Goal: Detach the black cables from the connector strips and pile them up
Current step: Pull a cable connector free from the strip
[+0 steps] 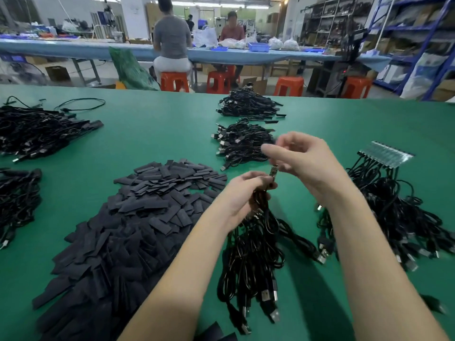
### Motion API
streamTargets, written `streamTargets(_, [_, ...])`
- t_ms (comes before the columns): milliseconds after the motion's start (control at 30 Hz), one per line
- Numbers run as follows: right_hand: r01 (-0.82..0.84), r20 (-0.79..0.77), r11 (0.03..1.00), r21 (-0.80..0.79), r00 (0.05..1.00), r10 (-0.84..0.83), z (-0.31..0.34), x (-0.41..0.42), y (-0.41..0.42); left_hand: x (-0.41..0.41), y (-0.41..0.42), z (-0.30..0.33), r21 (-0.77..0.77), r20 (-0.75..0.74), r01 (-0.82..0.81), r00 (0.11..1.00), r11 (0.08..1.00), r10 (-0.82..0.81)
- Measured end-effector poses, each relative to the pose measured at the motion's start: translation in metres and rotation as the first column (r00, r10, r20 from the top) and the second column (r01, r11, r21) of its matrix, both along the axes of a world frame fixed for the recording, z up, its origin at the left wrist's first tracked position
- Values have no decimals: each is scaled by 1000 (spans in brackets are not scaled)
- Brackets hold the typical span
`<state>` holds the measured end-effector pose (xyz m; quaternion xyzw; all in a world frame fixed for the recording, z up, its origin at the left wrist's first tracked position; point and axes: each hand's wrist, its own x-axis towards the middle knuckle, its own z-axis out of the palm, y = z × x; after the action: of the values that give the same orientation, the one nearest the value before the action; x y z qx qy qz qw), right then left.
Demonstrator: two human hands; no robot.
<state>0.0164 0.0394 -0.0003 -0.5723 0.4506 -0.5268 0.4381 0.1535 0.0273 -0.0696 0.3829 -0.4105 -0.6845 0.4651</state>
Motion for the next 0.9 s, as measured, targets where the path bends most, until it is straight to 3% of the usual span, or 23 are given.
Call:
streamTargets(100, [0, 337, 989, 145, 940, -49, -24, -25, 14, 6, -1, 2, -18, 5, 49, 999, 999, -49])
streamTargets(333, [77, 578, 976, 202, 796, -182, -61, -22, 17, 11, 0, 4, -55, 169, 138, 977, 989, -127])
streamTargets(433, [92, 613, 979, 180, 768, -185, -62, -23, 17, 11, -1, 3, -62, 185, 151, 973, 987, -138])
streamTargets(900, [72, 573, 986, 151, 807, -147, -62, -24, 17, 11, 2, 3, -84, 148, 212, 969, 974, -198])
